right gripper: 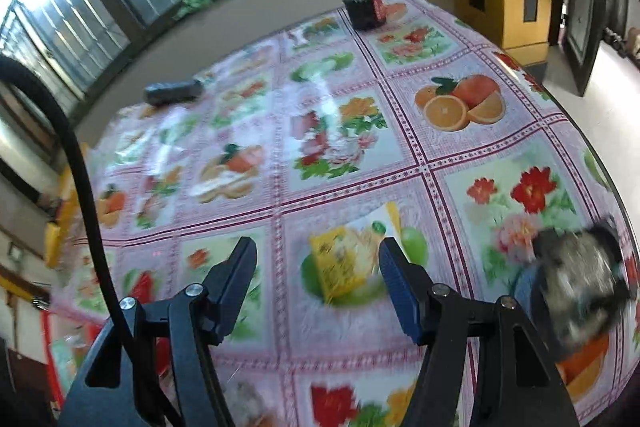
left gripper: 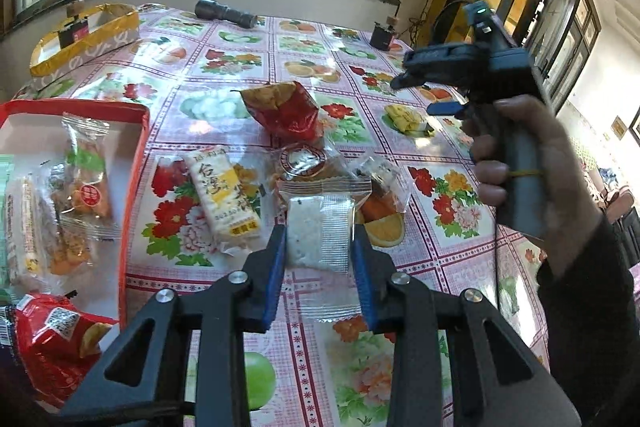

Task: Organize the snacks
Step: 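Grasp another clear white-snack bag with the left tool while the right grasps the yellow cracker packet, then carry both packets into the tray and open both tools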

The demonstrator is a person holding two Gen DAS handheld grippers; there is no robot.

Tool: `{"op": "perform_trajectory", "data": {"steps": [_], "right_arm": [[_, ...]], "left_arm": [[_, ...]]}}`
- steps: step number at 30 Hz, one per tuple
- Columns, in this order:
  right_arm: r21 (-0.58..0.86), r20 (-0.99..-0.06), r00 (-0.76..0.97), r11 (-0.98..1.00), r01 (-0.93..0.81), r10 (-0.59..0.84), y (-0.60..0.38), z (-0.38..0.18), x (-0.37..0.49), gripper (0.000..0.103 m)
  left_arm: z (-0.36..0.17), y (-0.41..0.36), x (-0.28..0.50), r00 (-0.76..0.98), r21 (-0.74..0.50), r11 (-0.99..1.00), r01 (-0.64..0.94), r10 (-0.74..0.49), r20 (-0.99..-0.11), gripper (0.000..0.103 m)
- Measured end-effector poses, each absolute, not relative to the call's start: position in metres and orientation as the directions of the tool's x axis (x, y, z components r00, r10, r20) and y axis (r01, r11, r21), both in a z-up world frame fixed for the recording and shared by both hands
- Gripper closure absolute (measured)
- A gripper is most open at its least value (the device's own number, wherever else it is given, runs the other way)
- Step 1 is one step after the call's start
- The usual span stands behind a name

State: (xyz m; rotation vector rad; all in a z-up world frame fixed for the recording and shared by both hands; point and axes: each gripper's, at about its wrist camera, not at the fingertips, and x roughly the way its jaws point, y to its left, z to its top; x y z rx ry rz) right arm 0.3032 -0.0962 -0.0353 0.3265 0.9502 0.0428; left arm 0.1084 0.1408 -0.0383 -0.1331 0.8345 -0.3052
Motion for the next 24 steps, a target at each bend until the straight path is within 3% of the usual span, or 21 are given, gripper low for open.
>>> {"op": "perform_trajectory", "data": {"steps": [9,16,18,24], "right_arm": [[0.049,-0.837,0.547,0.994,0.099,-0.013,-0.083,-0.06,0.318,0.037],[-0.012,-0.827,0.561,0.999,0.049,-0.037,-0.072,-0.061,0.29,0.049],[0.003,-0.833,0.552,0.999,0.039,-0.019,-0.068,-0.06,0.275,0.05],[0.284,-0.813,0.532,0.959,0.008,0.236,-0.075,-0.052,0.204,0.054]], "left_arm": [[-0.04,0.141,0.109,0.613,-0.265,0.938,0.222,-0.346,-0.71,0.07],[-0.04,0.142,0.109,0.617,-0.256,0.942,0.216,-0.335,-0.712,0.07],[-0.041,0.142,0.11,0.618,-0.25,0.945,0.212,-0.328,-0.714,0.07],[-0.044,0.138,0.111,0.626,-0.211,0.956,0.204,-0.293,-0.723,0.07]]}}
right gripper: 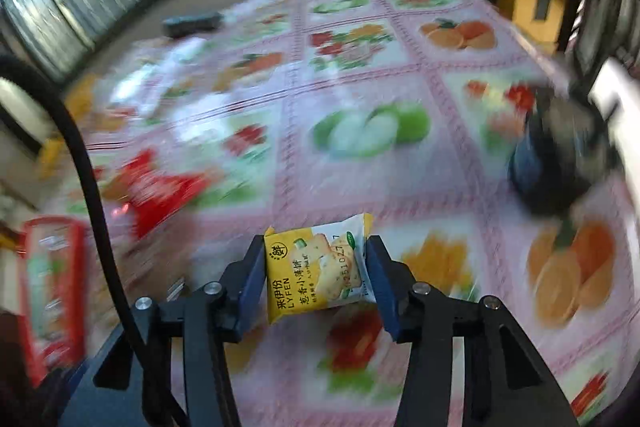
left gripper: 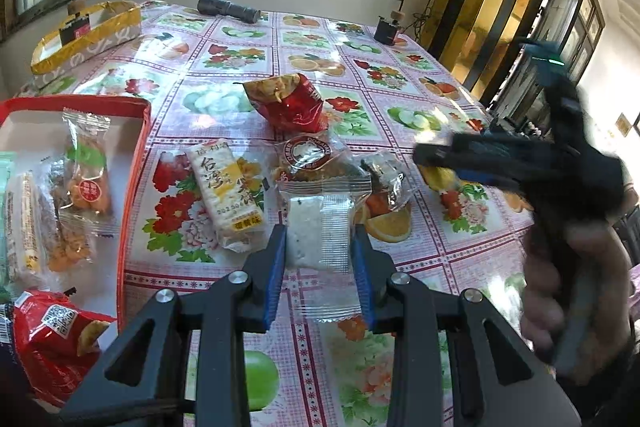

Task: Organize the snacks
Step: 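Carry both packets into the tray and open both tools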

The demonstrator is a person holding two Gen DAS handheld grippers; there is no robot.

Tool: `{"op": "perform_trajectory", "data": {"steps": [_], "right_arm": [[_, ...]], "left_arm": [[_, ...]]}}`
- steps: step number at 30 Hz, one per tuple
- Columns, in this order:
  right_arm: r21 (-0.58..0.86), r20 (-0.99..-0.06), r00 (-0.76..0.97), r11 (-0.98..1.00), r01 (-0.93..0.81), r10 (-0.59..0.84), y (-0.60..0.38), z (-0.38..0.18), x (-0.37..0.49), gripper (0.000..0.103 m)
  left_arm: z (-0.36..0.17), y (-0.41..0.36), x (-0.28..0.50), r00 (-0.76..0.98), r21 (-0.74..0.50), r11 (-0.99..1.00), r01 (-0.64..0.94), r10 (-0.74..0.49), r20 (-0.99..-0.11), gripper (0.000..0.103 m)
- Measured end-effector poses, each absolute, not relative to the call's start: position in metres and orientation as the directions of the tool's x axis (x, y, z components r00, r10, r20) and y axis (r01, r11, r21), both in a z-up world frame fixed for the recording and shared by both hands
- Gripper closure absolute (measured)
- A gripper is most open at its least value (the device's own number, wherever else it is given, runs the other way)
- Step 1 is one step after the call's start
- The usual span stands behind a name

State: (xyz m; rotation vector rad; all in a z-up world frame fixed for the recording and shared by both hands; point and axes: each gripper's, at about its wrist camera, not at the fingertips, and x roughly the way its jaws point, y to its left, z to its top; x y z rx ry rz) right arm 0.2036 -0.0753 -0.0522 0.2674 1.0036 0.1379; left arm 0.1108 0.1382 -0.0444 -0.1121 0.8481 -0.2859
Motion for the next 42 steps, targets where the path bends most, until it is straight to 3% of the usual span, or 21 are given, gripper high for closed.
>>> {"op": "perform_trajectory", "data": {"steps": [9,17,24,31,42], "right_arm": [[0.462,-0.598,0.663,0.87,-0.174,0.45,-0.073,-0.029,0.153,0.055],[0.524,-0.504,0.545,0.739,-0.423,0.67,0.0,0.005,0.126,0.055],[0.507,-0.536,0.417,0.675,-0.536,0.734,0.092,0.011,0.132,0.055],[0.463,-0.609,0.352,0.678,-0.571,0.711,0.176,-0.001,0.159,0.055],[0.398,-0.702,0.328,0.73,-0.555,0.632,0.221,-0.03,0.183,0.054]], "left_arm": [[0.007,0.16,0.055,0.661,-0.222,0.957,0.187,-0.29,-0.692,0.069],[0.031,0.249,0.0,0.742,-0.143,0.989,-0.036,-0.069,-0.667,0.069],[0.013,0.322,-0.003,0.713,-0.139,0.972,-0.191,0.04,-0.7,0.069],[-0.006,0.347,0.02,0.677,-0.149,0.967,-0.206,0.031,-0.736,0.069],[-0.022,0.362,0.035,0.631,-0.123,0.966,-0.228,0.05,-0.774,0.069]]}}
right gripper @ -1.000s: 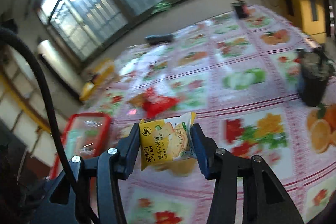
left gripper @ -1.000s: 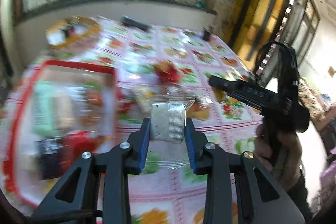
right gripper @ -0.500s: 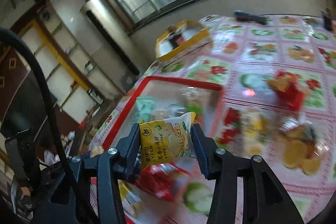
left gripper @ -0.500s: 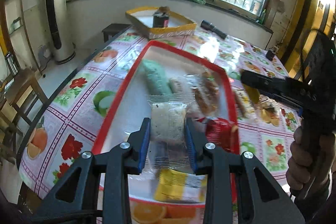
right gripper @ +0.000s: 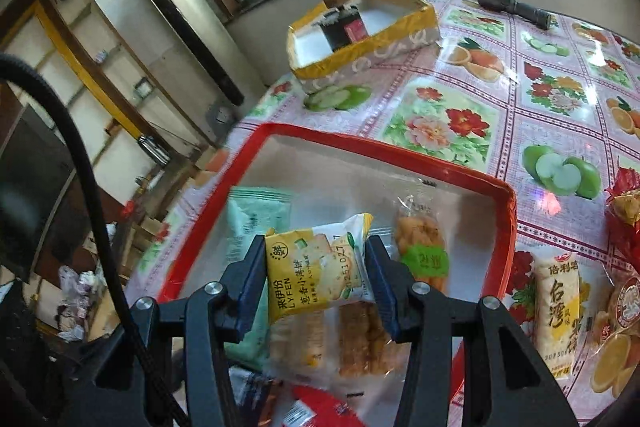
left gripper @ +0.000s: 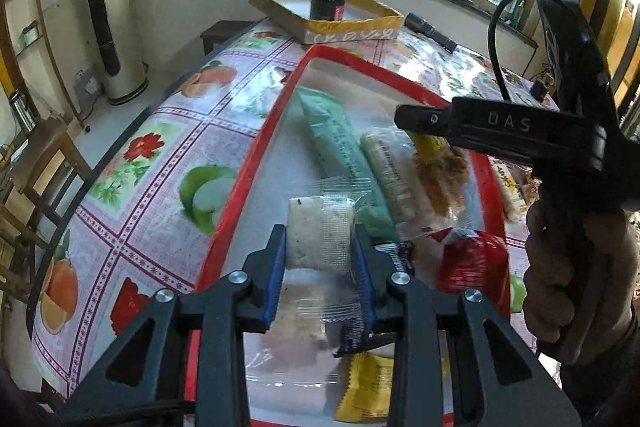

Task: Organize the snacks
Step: 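Carry both packets into the tray and open both tools, then grasp the Taiwan rice-cracker bar with the left tool while the right grasps a small clear bag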

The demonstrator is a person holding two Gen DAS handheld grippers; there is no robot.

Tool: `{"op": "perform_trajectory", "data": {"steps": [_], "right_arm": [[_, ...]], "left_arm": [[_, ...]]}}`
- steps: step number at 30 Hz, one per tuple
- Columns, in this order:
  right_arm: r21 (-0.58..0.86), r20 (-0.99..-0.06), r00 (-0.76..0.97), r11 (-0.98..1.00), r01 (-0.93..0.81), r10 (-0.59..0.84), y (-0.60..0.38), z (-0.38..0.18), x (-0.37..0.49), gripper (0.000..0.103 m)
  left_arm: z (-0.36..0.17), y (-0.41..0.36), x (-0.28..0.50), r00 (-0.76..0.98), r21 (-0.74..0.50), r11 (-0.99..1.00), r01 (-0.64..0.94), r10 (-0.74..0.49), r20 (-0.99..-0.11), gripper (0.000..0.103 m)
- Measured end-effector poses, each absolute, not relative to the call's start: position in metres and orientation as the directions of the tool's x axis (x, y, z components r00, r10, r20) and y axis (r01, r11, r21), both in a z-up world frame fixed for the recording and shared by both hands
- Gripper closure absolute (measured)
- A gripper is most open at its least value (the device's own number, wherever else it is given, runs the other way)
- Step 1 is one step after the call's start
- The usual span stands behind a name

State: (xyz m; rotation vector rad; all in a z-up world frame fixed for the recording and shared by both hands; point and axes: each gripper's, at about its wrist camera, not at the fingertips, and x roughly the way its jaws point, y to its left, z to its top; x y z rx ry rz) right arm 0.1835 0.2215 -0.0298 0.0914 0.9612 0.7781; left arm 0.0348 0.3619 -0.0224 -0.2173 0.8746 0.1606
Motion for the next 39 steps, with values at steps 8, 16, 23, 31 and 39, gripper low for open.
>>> {"op": "perform_trajectory", "data": {"steps": [8,16,23,31,39], "right_arm": [[0.409,-0.691,0.33,0.724,-0.555,0.643,0.218,-0.019,0.174,0.045],[0.504,-0.514,0.418,0.658,-0.56,0.749,0.11,0.044,0.15,0.032],[0.556,-0.537,0.518,0.741,-0.377,0.666,-0.001,0.015,0.196,0.032],[0.418,-0.707,0.482,0.856,-0.305,0.517,0.026,-0.042,0.219,0.031],[0.297,-0.761,0.484,0.895,-0.334,0.433,0.045,-0.059,0.218,0.032]], "left_arm": [[-0.009,0.358,0.02,0.672,-0.133,0.963,-0.235,0.062,-0.738,0.033],[0.037,0.288,0.003,0.763,-0.18,0.983,-0.048,-0.08,-0.642,0.009],[0.033,0.231,0.035,0.725,-0.181,0.983,0.027,-0.143,-0.673,0.009],[0.021,0.218,0.045,0.701,-0.171,0.985,0.002,-0.124,-0.703,0.009],[0.019,0.208,0.049,0.7,-0.154,0.988,0.02,-0.123,-0.703,0.009]]}}
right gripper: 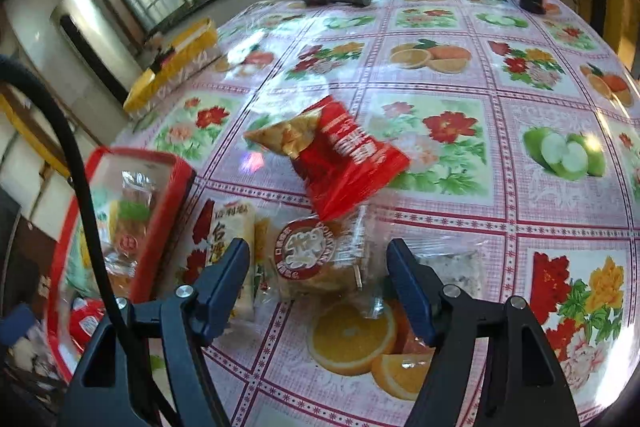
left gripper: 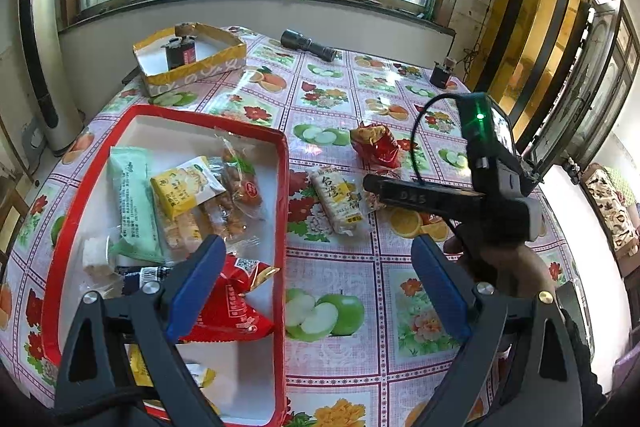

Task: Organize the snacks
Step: 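Grasp the Taiwan rice-cracker bar with the left tool while the right grasps a small clear bag, then carry both snacks into the tray and open both tools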

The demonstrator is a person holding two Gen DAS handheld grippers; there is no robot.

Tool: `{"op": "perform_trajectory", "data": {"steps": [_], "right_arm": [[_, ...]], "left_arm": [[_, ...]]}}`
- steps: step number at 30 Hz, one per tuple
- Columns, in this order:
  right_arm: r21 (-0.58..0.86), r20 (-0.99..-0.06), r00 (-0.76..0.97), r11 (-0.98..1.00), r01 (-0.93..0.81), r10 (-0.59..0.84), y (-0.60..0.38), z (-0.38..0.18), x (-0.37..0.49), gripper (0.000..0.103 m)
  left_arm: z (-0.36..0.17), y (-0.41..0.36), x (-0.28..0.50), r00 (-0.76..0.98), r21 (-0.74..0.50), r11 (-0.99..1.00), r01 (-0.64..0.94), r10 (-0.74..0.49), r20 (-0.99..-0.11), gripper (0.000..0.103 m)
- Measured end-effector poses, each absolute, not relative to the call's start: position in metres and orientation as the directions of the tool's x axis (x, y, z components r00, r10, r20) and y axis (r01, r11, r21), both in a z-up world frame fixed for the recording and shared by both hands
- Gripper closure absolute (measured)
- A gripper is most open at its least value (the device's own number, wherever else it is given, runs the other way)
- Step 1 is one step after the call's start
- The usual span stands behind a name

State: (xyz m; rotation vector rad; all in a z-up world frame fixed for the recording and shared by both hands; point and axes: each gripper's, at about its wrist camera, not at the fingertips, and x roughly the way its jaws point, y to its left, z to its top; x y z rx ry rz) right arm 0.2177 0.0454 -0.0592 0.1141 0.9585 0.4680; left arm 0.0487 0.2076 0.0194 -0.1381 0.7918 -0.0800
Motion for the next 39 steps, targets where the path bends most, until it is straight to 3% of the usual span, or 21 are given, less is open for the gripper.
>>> {"op": "perform_trajectory", "data": {"steps": [4,9,13,18,22,31,33,35,39], "right_arm": [[0.188,-0.775,0.526,0.923,-0.337,0.35,0.055,-0.062,0.21,0.036],[0.141,-0.798,0.519,0.932,-0.333,0.306,0.056,-0.065,0.207,0.061],[0.27,-0.73,0.543,0.905,-0.33,0.416,0.031,-0.042,0.198,0.082],[0.414,-0.64,0.572,0.858,-0.305,0.512,-0.012,-0.018,0.195,0.084],[0.466,-0.596,0.621,0.849,-0.249,0.509,-0.039,-0.011,0.196,0.084],[0.504,-0.574,0.669,0.848,-0.164,0.471,-0.056,-0.012,0.193,0.084],[0.5,-0.576,0.674,0.851,-0.158,0.463,-0.056,-0.012,0.192,0.084],[0.503,-0.573,0.674,0.85,-0.16,0.466,-0.055,-0.012,0.191,0.084],[0.502,-0.578,0.666,0.849,-0.165,0.471,-0.053,-0.013,0.19,0.084]], "left_arm": [[0.018,0.205,0.051,0.692,-0.145,0.989,0.012,-0.113,-0.713,0.009],[0.02,0.199,0.06,0.685,-0.13,0.991,0.02,-0.108,-0.72,0.009],[0.019,0.191,0.07,0.681,-0.11,0.993,0.038,-0.106,-0.725,0.009],[0.012,0.175,0.092,0.656,-0.092,0.994,0.06,-0.109,-0.747,0.009],[-0.003,0.157,0.12,0.619,-0.063,0.994,0.086,-0.103,-0.778,0.013],[-0.049,0.145,0.186,0.508,0.034,0.999,0.038,0.01,-0.861,0.038],[-0.056,0.146,0.188,0.481,0.042,0.998,0.036,0.019,-0.877,0.057],[-0.063,0.144,0.185,0.47,0.06,0.997,0.046,0.032,-0.882,0.066],[-0.065,0.148,0.166,0.481,-0.001,0.999,0.046,-0.023,-0.876,0.068]]}}
